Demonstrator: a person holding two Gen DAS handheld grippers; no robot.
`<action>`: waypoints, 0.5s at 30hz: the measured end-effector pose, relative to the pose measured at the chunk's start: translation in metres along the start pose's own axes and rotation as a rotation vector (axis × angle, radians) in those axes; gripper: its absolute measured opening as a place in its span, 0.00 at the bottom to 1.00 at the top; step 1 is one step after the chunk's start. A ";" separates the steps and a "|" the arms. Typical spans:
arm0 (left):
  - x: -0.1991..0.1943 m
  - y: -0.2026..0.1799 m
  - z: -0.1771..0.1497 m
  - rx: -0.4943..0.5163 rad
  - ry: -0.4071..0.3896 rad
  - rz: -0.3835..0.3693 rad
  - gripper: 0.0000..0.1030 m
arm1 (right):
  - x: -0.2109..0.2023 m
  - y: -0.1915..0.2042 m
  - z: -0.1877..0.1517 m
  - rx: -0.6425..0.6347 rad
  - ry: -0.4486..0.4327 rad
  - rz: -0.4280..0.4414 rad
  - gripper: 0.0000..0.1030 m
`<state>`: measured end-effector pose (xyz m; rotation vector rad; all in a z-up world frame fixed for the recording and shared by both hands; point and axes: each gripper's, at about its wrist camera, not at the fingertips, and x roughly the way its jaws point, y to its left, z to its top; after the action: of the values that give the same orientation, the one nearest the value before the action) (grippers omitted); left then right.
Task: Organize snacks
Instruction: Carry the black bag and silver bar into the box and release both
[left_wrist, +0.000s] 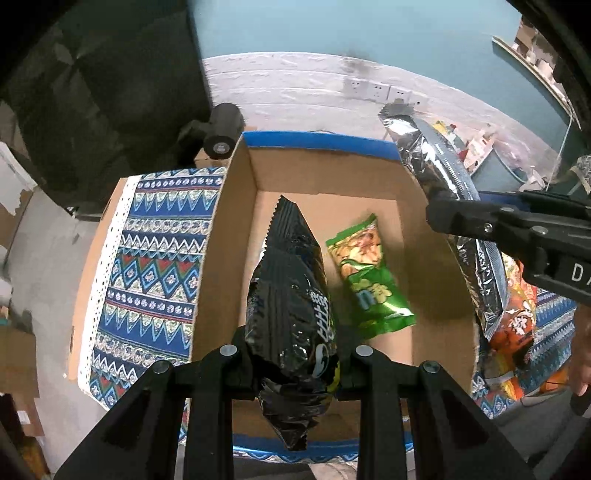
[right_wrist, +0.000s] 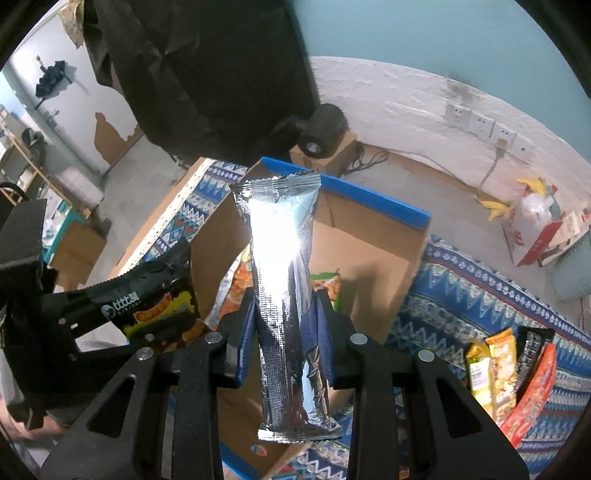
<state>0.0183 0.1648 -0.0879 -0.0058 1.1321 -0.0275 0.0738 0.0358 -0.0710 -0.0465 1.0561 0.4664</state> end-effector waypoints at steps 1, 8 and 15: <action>0.002 0.002 -0.001 -0.003 0.005 0.001 0.26 | 0.004 0.002 0.000 0.001 0.006 0.003 0.28; 0.014 0.013 -0.007 -0.038 0.048 -0.007 0.26 | 0.020 0.014 -0.001 -0.018 0.040 0.003 0.28; 0.017 0.011 -0.009 -0.056 0.076 -0.012 0.35 | 0.031 0.015 -0.005 -0.021 0.078 0.010 0.28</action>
<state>0.0178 0.1753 -0.1076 -0.0618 1.2083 -0.0065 0.0764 0.0585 -0.0968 -0.0784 1.1281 0.4882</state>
